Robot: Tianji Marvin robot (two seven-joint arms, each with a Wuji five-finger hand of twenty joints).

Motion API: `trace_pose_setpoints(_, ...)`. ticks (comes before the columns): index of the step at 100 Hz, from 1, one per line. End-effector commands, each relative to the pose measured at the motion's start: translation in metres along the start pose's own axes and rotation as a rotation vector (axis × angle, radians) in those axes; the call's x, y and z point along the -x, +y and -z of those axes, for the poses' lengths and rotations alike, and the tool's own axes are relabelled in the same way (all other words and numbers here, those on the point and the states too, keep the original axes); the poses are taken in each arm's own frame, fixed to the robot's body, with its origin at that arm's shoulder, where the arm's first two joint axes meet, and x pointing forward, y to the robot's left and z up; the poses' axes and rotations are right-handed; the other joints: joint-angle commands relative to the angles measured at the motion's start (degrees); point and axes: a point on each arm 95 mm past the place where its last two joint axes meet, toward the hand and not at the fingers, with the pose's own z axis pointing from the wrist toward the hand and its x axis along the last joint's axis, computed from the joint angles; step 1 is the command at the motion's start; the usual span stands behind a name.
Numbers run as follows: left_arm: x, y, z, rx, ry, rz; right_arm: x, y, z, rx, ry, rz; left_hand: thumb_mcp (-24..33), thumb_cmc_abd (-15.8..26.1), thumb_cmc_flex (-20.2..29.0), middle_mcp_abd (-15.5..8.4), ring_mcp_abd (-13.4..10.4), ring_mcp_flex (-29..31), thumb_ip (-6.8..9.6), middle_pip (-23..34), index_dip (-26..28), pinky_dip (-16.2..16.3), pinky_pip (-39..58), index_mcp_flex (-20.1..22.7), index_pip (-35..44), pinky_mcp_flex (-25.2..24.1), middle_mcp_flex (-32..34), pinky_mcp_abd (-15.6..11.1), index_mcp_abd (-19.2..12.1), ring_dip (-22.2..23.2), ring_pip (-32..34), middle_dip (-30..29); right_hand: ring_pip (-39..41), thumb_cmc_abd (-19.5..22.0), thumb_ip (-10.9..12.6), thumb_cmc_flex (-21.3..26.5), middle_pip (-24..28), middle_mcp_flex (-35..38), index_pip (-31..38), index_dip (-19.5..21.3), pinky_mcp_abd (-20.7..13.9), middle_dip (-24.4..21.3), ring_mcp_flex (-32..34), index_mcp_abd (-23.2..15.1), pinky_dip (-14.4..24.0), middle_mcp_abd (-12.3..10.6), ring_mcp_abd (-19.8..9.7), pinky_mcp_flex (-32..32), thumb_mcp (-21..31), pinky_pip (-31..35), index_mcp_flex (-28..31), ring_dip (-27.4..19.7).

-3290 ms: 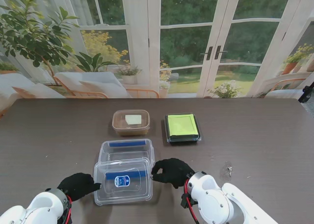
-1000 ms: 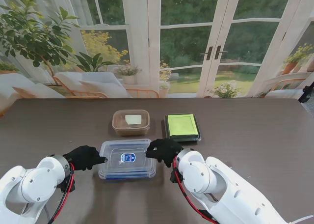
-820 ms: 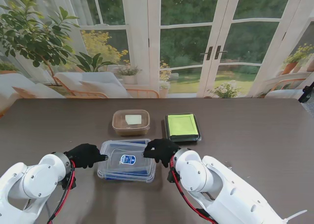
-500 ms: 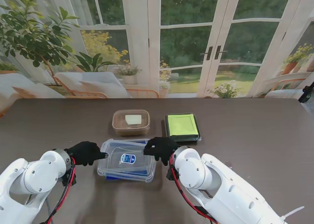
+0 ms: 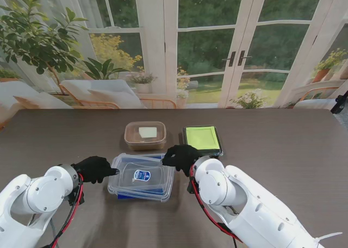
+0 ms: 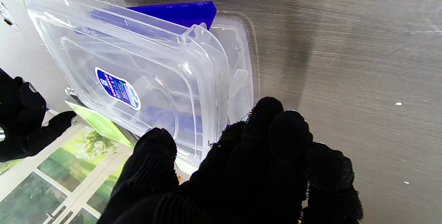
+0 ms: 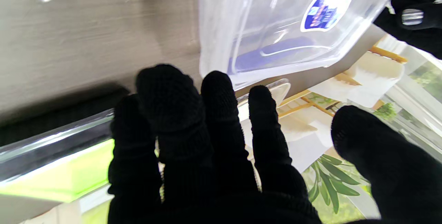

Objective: Pair container bodies with their lids

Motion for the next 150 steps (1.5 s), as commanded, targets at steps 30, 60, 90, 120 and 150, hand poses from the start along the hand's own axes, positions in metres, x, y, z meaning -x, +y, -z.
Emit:
trace_pose_setpoints(30, 0.002, 0.014, -0.002, 0.059, -0.006, 0.021, 0.017, 0.001, 0.010, -0.070, -0.111, 0.127, -0.6, 3.1, 0.5, 1.6, 1.7, 0.2, 0.87, 0.6, 1.0, 0.3, -0.3, 1.6, 0.5, -1.5, 0.5, -3.3, -1.4, 1.1, 0.2, 0.1, 1.0, 1.2, 0.4, -2.6, 0.3, 2.9, 0.3, -0.5, 2.2, -0.1, 2.2, 0.1, 0.5, -1.1, -0.4, 10.9, -2.8, 2.1, 0.8, 0.2)
trace_pose_setpoints(60, 0.002, 0.015, 0.000, 0.071, -0.017, 0.024, 0.016, -0.013, 0.008, -0.120, -0.121, 0.094, -0.7, 3.0, 0.6, 1.7, 1.8, 0.1, 0.86, 0.6, 1.0, 0.3, -0.4, 1.6, 0.5, -1.6, 0.5, -3.3, -1.4, 1.1, 0.2, 0.1, 0.4, 1.8, 0.7, -2.5, 0.0, 3.0, 0.1, -0.6, 2.1, -0.1, 2.5, 0.2, 0.2, -1.2, -0.5, 11.3, -3.9, 2.2, 0.7, 0.1)
trace_pose_setpoints(90, 0.002, 0.013, -0.002, 0.074, -0.019, 0.026, 0.007, -0.017, 0.003, -0.104, -0.105, 0.064, -0.7, 3.1, 0.6, 1.7, 1.8, 0.1, 0.85, 0.6, 1.0, 0.3, -0.4, 1.6, 0.6, -1.6, 0.6, -3.3, -1.3, 1.1, 0.2, 0.1, 0.2, 1.7, 0.8, -2.3, 0.0, 2.8, 0.4, -0.4, 2.1, 0.0, 2.3, 0.2, -0.1, -1.0, -0.1, 11.1, -3.4, 2.1, 0.5, 0.2)
trace_pose_setpoints(120, 0.002, 0.013, -0.004, 0.082, -0.021, 0.031, 0.001, -0.013, -0.005, -0.093, -0.105, 0.047, -0.7, 3.2, 0.6, 1.6, 1.8, 0.2, 0.86, 0.6, 1.0, 0.3, -0.4, 1.6, 0.6, -1.6, 0.5, -3.3, -1.5, 1.1, 0.2, 0.1, 0.2, 1.7, 0.7, -2.2, 0.0, 2.7, 0.6, -0.4, 2.3, 0.1, 2.1, 0.4, -0.3, -0.9, -0.1, 10.8, -3.2, 2.0, 0.6, 0.2)
trace_pose_setpoints(150, 0.004, 0.015, 0.005, 0.091, -0.050, 0.018, 0.003, -0.015, -0.005, -0.098, -0.108, 0.042, -0.7, 3.0, 0.5, 1.6, 1.7, 0.3, 0.86, 0.6, 0.9, 0.3, -0.3, 1.5, 0.5, -1.4, 0.5, -3.3, -1.3, 1.1, 0.3, 0.1, 0.2, 1.6, 0.7, -2.1, 0.0, 2.9, 0.6, -0.4, 2.4, 0.0, 2.1, 0.5, -0.3, -0.8, 0.0, 10.7, -3.0, 2.0, 0.8, 0.2)
